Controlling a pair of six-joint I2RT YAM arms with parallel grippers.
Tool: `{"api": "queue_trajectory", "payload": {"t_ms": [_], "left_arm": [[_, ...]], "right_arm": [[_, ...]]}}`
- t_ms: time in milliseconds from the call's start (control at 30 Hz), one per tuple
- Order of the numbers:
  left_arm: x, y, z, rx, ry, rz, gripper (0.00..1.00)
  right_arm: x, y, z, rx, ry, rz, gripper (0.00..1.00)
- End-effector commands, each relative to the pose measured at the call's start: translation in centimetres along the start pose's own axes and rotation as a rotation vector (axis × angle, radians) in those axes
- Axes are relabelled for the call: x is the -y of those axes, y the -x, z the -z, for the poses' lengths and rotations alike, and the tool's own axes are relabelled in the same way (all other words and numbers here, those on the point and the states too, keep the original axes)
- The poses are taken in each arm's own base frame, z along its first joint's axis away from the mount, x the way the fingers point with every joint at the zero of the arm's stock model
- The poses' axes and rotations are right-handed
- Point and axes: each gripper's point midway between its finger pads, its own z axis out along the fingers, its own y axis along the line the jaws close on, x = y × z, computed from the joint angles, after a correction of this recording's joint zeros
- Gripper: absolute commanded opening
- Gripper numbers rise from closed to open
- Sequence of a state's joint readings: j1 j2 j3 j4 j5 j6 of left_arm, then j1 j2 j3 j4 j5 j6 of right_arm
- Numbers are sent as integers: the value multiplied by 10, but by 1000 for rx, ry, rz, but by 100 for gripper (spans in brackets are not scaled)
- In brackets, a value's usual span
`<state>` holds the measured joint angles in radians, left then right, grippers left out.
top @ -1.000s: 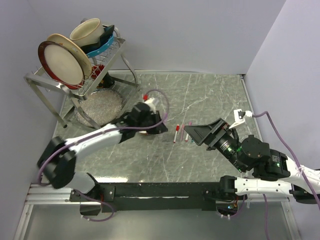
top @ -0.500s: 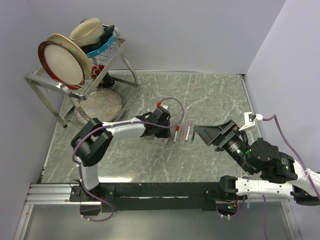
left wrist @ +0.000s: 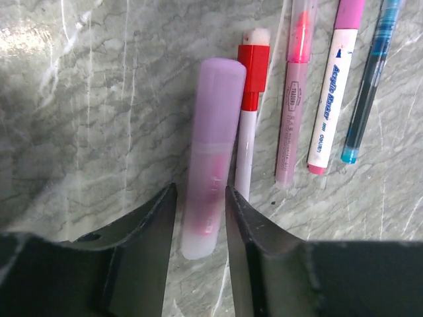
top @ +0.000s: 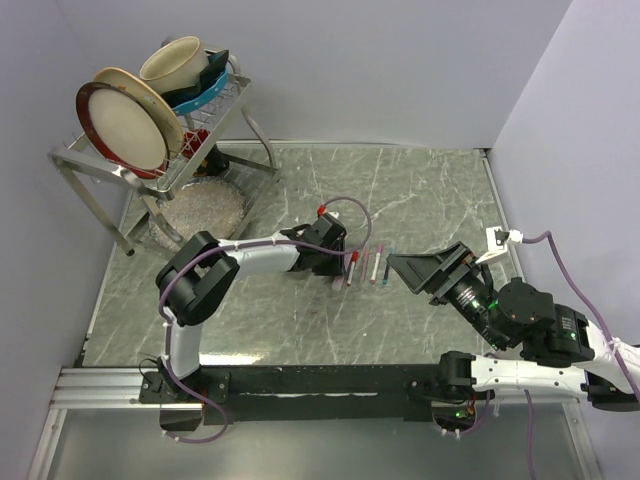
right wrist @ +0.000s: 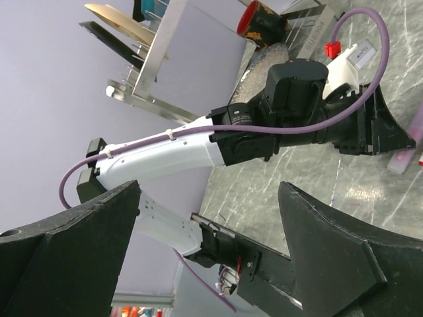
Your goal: Insert the pens into the pen caps
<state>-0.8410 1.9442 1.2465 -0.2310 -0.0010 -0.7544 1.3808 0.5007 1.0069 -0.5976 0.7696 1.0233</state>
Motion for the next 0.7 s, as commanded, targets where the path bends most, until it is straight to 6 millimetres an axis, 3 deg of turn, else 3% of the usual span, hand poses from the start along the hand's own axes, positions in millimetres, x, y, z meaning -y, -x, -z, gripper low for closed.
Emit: {"api": "queue_trajectory", "payload": {"t_ms": [0,133,167,233,267,333,367,433,467,500,533,567,600,633,667], "left_arm": [[7,10,19,15,2,10,44],[27,32,64,76,-54,15,50],[37,43,87,118,-91,16,51],[47,54,112,163,-136,2,56],[56,64,137,210,-177,-2,58],[63,67,162,240,-231,-24,65],[70,74,189,291,-282,-31,67],[73,71,212,321,-336,-51,78],[80,76,242,381,-399,-62,82],[78,71,250,393,-421,-79,89],[82,72,281,452,-485,-96,92],[82,72,293,483,-515,-97,99],[81,68,299,502,-545,-91,99],[82,66,326,549,-604,-93,99],[82,63,336,568,-631,-99,99]], "right_arm": [[-3,4,1,12,2,-47,93],[-2,-3,1,-13,3,-48,93],[-2,-2,1,-12,1,-51,93],[4,-3,2,-16,-27,-45,93],[5,-1,3,-15,-31,-47,94],[12,-2,4,-21,-53,-37,94],[13,-2,5,-21,-57,-34,95],[16,-2,7,-30,-60,-4,96],[16,-2,8,-36,-60,9,96],[20,-4,9,-45,-70,33,97],[20,-2,10,-47,-74,51,98],[24,-3,10,-50,-91,67,99],[33,-4,12,-60,-124,95,100],[34,0,14,-49,-136,85,100],[36,0,14,-50,-144,94,100]]}}
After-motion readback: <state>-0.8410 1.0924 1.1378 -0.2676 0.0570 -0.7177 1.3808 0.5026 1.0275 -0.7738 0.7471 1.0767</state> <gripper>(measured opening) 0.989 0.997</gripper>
